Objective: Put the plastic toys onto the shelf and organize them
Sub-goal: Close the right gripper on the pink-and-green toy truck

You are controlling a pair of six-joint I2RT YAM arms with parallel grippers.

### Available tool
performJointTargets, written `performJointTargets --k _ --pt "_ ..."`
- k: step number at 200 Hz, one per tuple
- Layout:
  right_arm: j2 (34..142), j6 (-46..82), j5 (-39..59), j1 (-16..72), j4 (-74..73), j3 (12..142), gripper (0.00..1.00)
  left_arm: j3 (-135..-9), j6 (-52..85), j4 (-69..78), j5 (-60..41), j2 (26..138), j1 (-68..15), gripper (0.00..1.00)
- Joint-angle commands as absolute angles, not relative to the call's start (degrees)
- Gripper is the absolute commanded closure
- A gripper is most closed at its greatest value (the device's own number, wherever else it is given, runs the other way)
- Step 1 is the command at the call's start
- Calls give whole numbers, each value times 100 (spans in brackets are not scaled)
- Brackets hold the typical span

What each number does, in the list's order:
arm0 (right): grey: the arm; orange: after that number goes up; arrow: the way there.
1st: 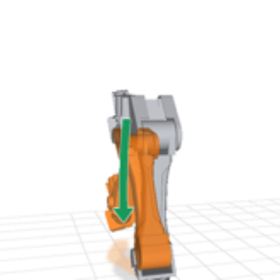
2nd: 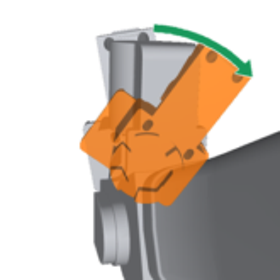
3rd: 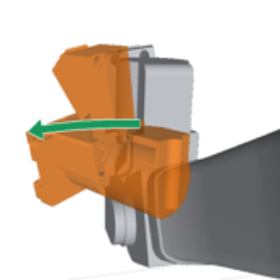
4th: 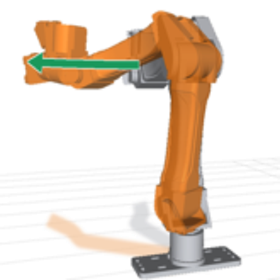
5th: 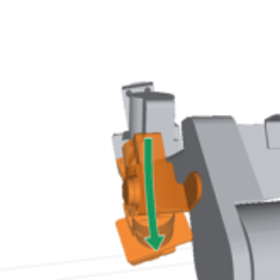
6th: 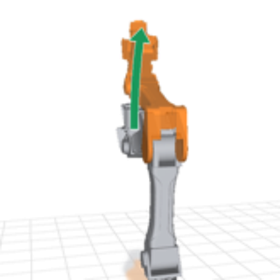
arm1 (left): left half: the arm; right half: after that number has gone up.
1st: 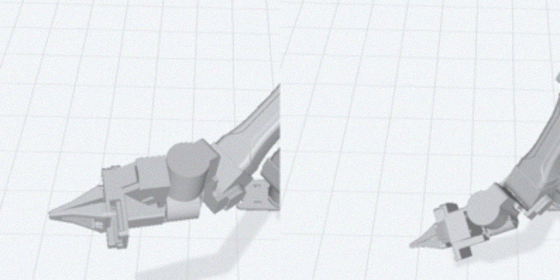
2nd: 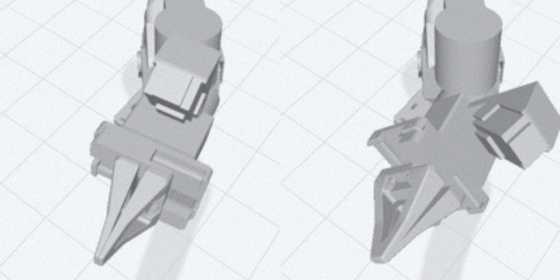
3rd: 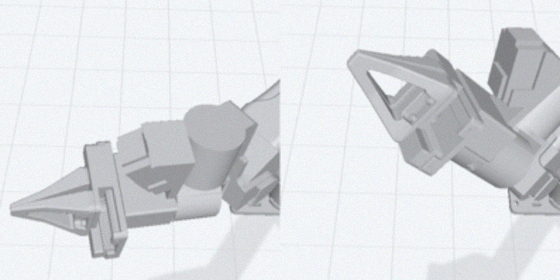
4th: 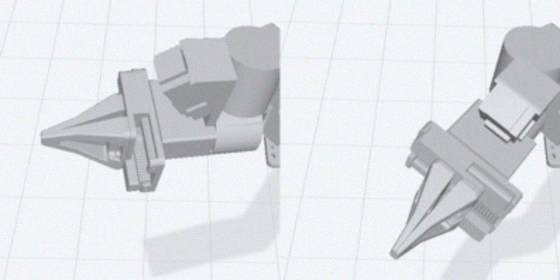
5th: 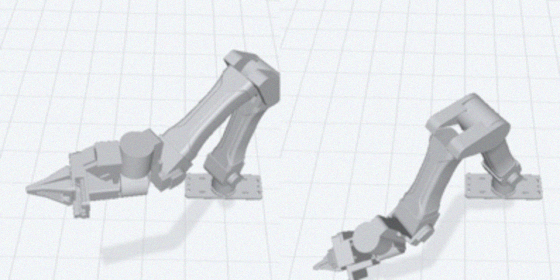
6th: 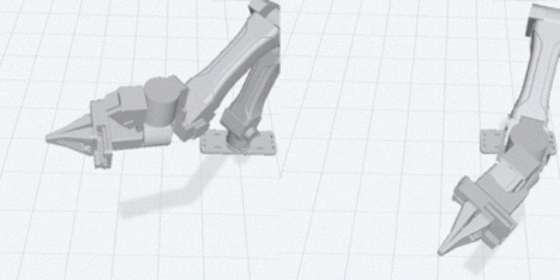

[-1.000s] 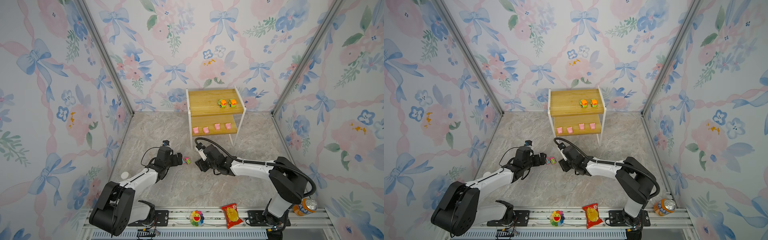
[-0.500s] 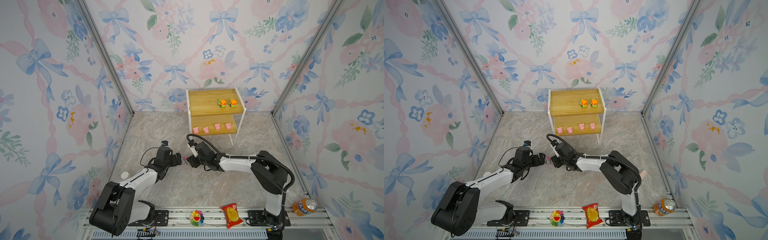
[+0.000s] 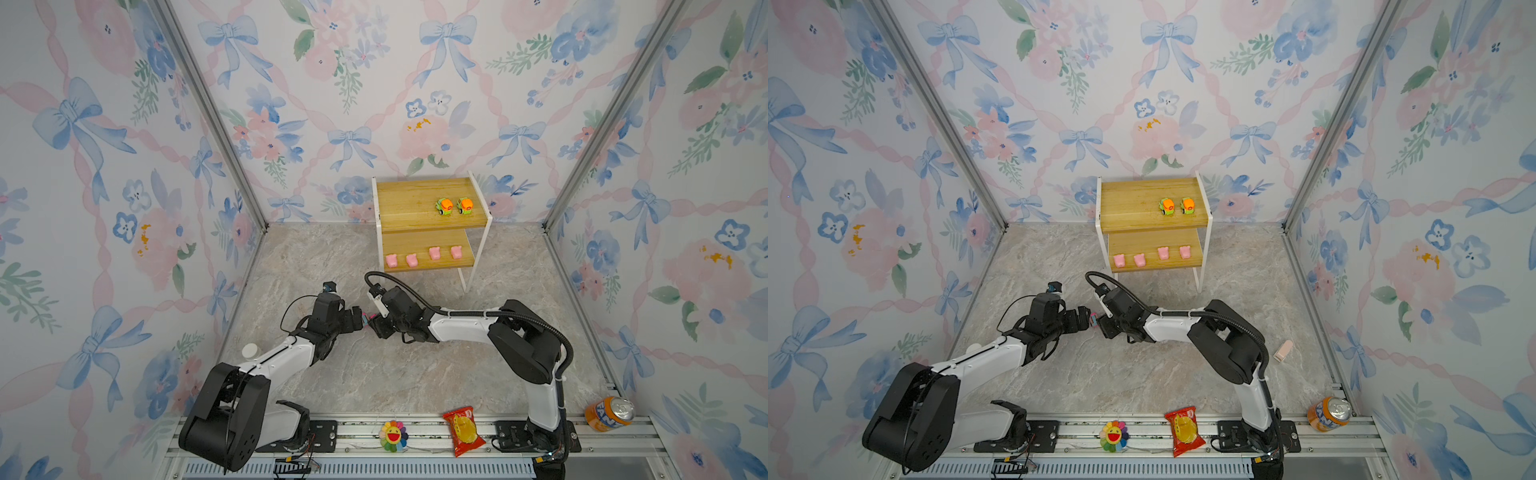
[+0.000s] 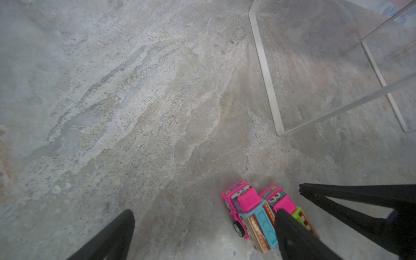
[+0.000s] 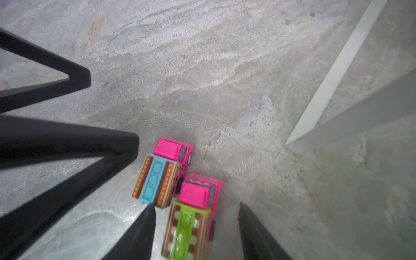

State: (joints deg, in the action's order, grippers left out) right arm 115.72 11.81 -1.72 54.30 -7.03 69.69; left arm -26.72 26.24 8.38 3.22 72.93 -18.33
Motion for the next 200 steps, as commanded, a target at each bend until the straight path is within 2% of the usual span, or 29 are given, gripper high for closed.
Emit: performJointTargets --k 1,51,81,122,200 --pt "11705 1249 -191 5484 -526 7137 39 -2573 2679 721 392 7315 -1787 2" --pt "11841 1287 -176 5484 -449 7224 44 -2556 2676 775 357 7389 -1768 2" --pt "11875 1275 -202 5484 -325 7314 57 -2571 2681 786 340 7432 -1775 2" --pt "11751 1305 -225 5499 -162 7317 67 -2563 2670 790 326 7427 -1748 2" --pt "10801 1559 -374 5712 369 6994 71 -2589 2595 837 258 7475 -1746 2"
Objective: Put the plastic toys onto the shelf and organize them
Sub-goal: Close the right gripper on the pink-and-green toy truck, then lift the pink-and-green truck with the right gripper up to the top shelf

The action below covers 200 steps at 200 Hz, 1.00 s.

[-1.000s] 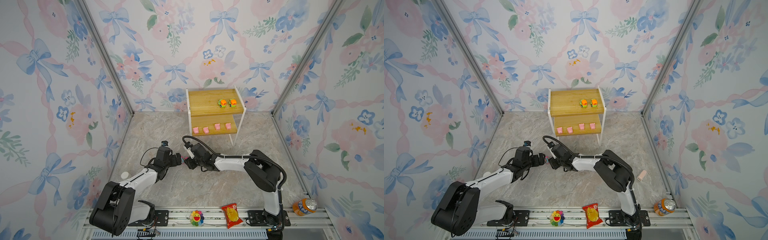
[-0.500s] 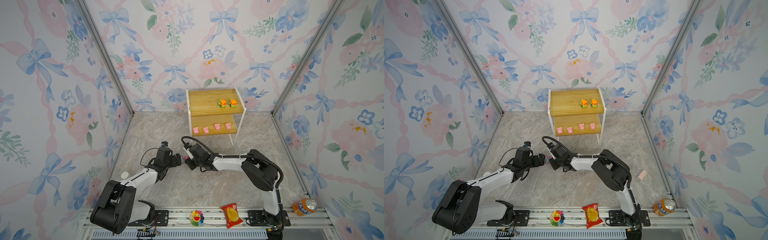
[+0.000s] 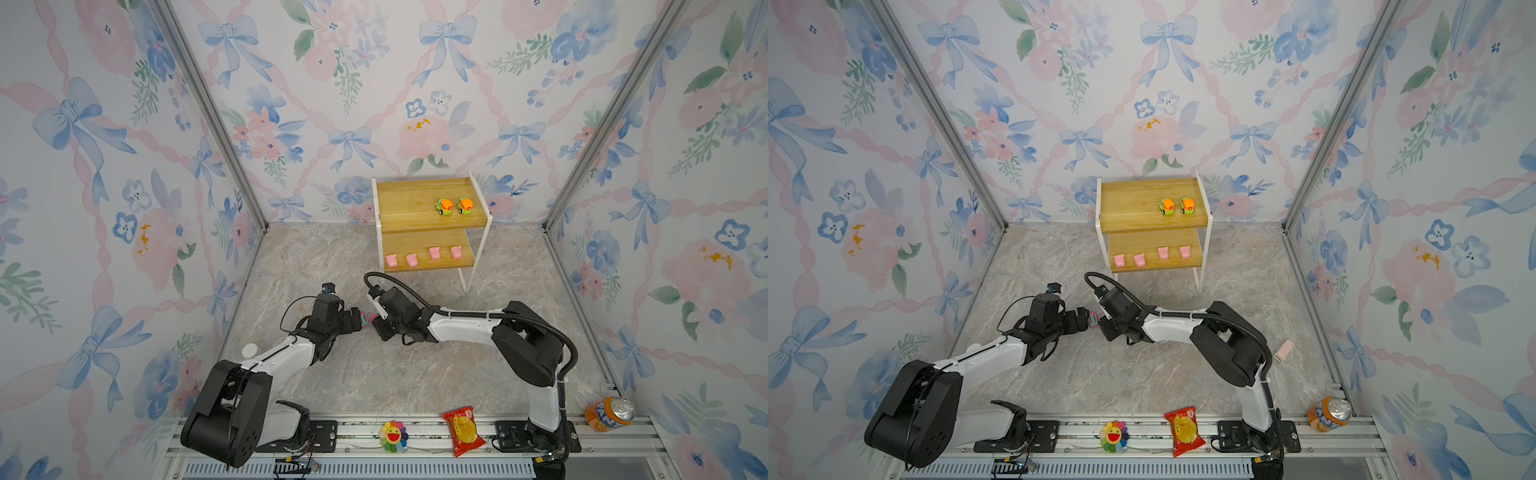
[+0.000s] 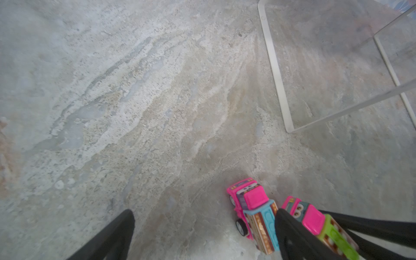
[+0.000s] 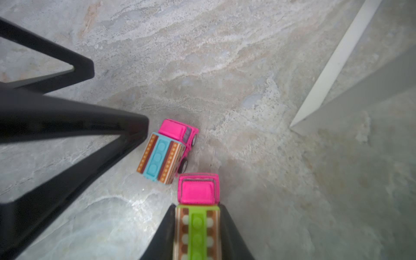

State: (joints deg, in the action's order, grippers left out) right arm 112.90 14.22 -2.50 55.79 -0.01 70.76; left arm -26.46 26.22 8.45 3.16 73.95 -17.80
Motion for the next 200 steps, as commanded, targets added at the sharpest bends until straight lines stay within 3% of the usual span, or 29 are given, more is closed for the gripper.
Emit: performJointTargets --k 1,50,129,200 --pt "10784 1566 -376 5717 378 6995 71 -2586 2594 845 261 7477 -1746 2" --pt "9948 1652 -402 5815 1512 7399 72 -2595 2549 907 221 7567 -1734 2" --pt "9246 1572 -1279 5853 3900 10132 73 -2744 2417 1027 -9 7753 -1727 2" --pt "9062 1562 -2688 5310 3540 10907 73 -2876 2391 1038 -454 7840 -1752 2"
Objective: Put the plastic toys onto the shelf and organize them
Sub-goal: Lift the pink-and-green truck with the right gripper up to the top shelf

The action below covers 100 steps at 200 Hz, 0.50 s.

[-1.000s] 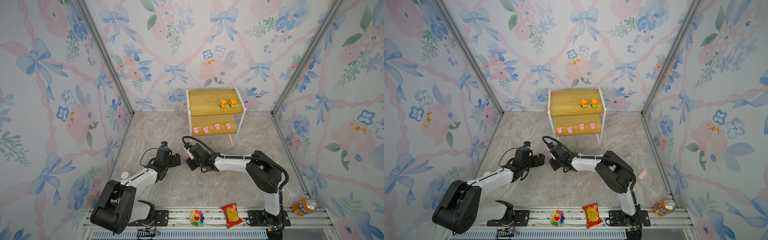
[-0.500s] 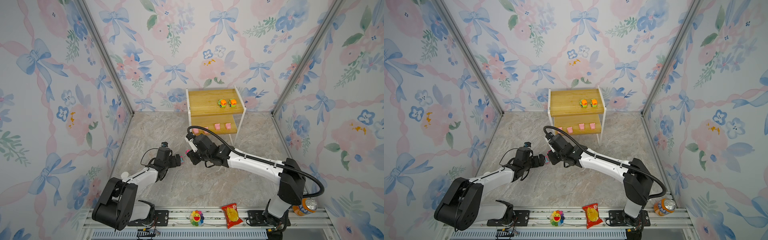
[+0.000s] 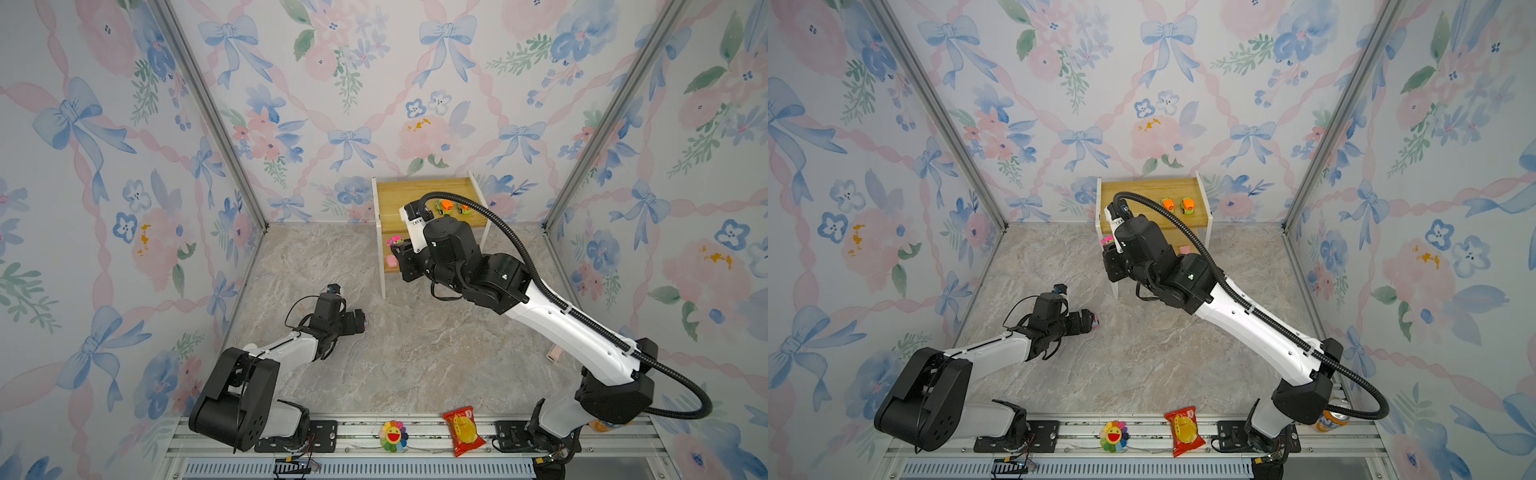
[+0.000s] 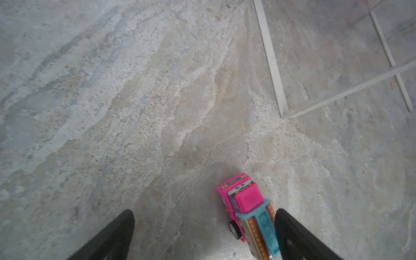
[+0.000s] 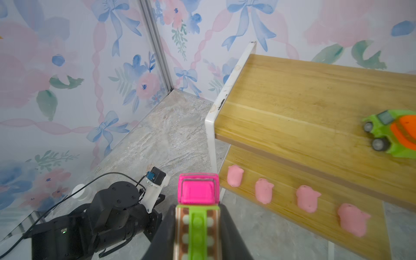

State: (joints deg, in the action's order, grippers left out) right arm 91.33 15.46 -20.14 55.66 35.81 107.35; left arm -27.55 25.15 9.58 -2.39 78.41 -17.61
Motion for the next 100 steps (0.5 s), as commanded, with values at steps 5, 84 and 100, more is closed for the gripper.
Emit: performJointTargets --k 5,84,100 --pt "9070 1578 -2770 5255 3478 10920 73 -2868 2399 1043 -461 7824 -1768 2" --pt "9769 1550 -3061 4554 3376 11771 73 -2848 2400 1095 -451 7773 -1909 2" --pt "10098 1480 -3106 4535 3592 12232 73 -2858 2373 1097 -375 7766 -1915 2"
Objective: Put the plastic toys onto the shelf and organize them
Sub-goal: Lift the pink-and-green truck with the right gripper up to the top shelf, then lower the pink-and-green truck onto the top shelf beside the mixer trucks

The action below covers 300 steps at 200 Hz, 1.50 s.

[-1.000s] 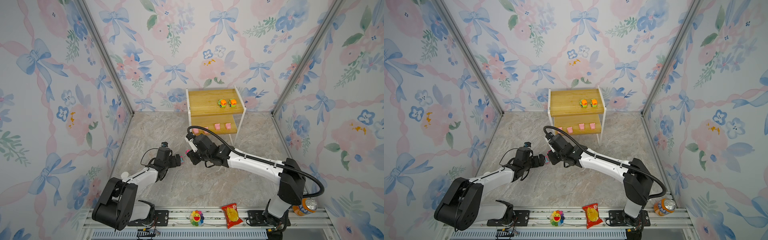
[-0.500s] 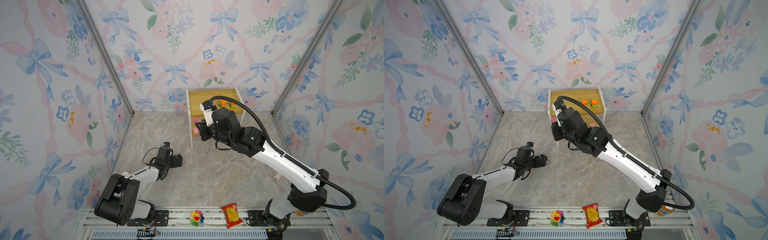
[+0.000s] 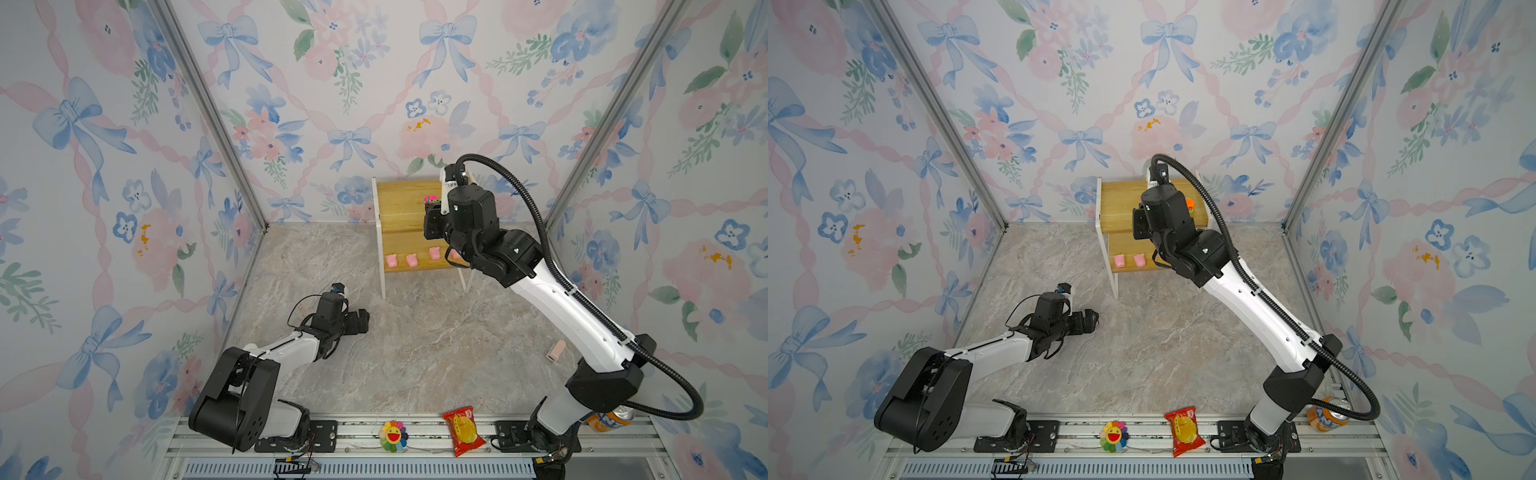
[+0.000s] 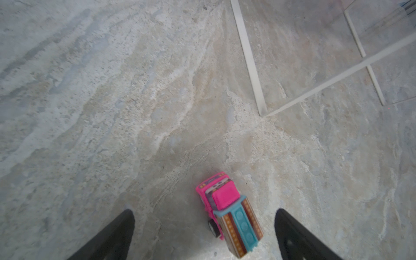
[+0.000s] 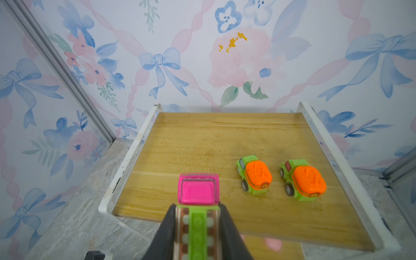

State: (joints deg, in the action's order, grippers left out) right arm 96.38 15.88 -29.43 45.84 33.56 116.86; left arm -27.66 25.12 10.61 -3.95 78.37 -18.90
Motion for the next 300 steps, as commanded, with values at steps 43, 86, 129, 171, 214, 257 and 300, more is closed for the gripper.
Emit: performJointTargets --k 43,86,129,171,214,257,300 --pt "10917 1406 -3196 4453 4078 13359 73 -2904 2347 1053 -342 7795 -1907 2" --pt "11279 1724 -2896 4196 4192 13743 74 -2928 2368 979 -285 7763 -1918 2" --pt "11415 1845 -2848 4116 4369 13938 75 -2867 2442 981 -292 7634 -1916 2" --pt "11578 1925 -2698 4060 4687 14076 74 -2872 2451 957 -270 7630 -1925 2" --pt "11764 1947 -2654 4043 4964 14255 74 -2895 2452 914 -254 7642 -1931 2" --pt "11808 1926 -2672 4042 4986 14307 74 -2900 2451 914 -251 7638 -1925 2" --pt "11871 1916 -2683 4033 4992 14328 73 -2910 2452 905 -262 7638 -1925 2"
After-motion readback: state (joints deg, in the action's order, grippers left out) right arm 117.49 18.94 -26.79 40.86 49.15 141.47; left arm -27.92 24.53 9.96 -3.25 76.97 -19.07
